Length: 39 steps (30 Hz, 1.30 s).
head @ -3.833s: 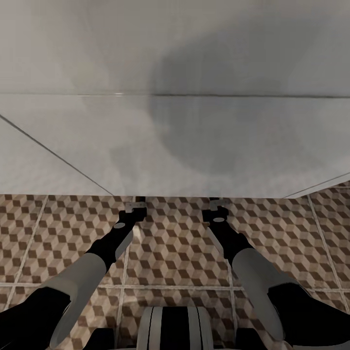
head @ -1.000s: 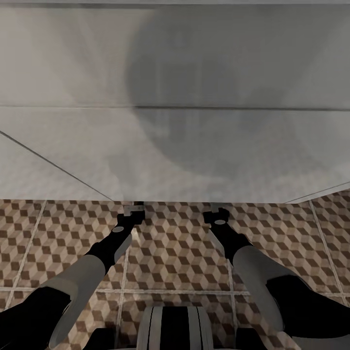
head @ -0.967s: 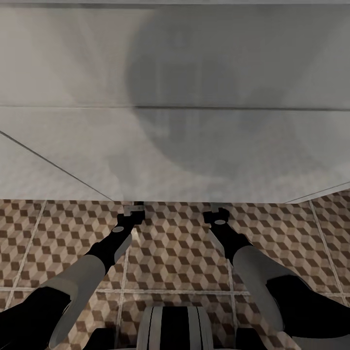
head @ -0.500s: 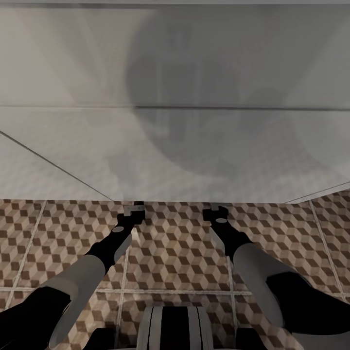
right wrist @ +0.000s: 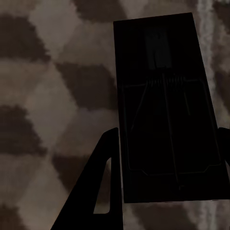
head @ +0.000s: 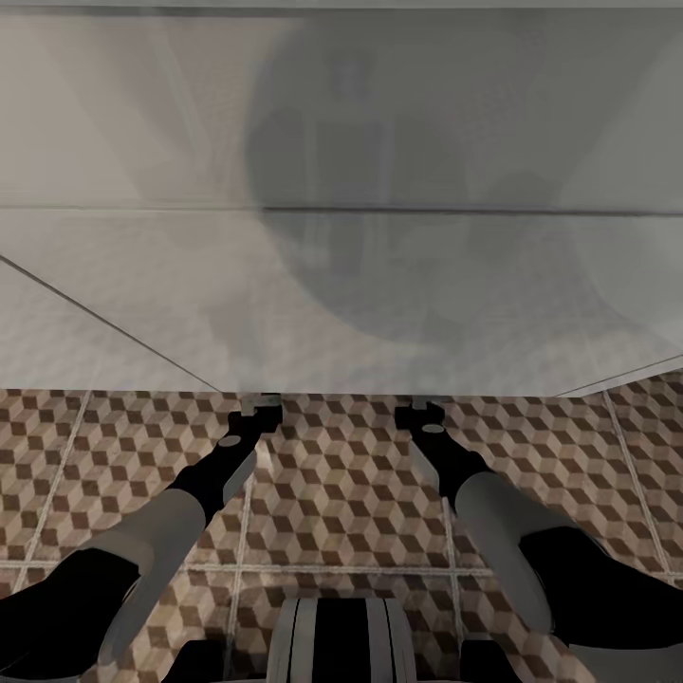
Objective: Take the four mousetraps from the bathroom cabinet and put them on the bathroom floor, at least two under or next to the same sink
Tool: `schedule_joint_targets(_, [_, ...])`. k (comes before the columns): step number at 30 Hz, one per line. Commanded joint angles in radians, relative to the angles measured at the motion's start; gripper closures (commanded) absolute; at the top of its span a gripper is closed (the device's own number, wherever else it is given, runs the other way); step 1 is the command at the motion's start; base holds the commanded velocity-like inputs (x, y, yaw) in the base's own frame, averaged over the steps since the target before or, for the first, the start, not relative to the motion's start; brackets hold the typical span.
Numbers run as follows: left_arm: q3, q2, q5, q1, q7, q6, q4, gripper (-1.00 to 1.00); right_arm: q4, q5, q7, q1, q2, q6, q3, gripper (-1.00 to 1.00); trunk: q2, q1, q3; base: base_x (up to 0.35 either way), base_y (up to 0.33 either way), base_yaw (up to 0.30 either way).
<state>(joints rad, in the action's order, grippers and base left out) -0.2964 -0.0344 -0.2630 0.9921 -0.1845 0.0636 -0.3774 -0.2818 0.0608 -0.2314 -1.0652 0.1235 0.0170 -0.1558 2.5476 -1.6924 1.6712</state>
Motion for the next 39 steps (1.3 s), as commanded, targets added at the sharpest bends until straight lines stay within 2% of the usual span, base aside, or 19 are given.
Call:
schedule_joint_targets(1, [-0.009, 0.001, -0.008, 0.001, -0.009, 0.004, 0.001, 1.00, 0.001, 0.008, -0.005, -0.003, -0.001, 0.002, -0.008, 1.00, 0.000, 0.000, 0.000, 0.000, 0.000, 0.000])
schedule_joint_targets(5, [-0.009, 0.000, -0.008, 0.003, -0.009, 0.004, 0.003, 1.00, 0.029, 0.036, 0.004, -0.032, -0.001, 0.007, -0.007, 1.00, 0.000, 0.000, 0.000, 0.000, 0.000, 0.000])
schedule_joint_targets(8, [-0.009, 0.000, -0.008, 0.003, -0.009, 0.004, 0.003, 1.00, 0.056, 0.078, 0.024, -0.054, -0.001, 0.010, -0.008, 1.00, 0.000, 0.000, 0.000, 0.000, 0.000, 0.000])
schedule_joint_targets(13, [-0.009, 0.000, -0.008, 0.003, -0.009, 0.005, 0.005, 1.00, 0.067, 0.102, 0.040, -0.064, -0.002, 0.013, -0.008, 1.00, 0.000, 0.000, 0.000, 0.000, 0.000, 0.000])
schedule_joint_targets(29, [-0.009, -0.001, -0.008, 0.003, -0.009, 0.009, 0.009, 1.00, 0.071, 0.109, 0.044, -0.071, 0.000, 0.039, -0.008, 1.00, 0.000, 0.000, 0.000, 0.000, 0.000, 0.000])
schedule_joint_targets(39, [-0.009, -0.001, -0.008, 0.003, -0.009, 0.010, 0.009, 1.00, 0.083, 0.109, 0.044, -0.071, 0.005, 0.029, -0.007, 1.00, 0.000, 0.000, 0.000, 0.000, 0.000, 0.000])
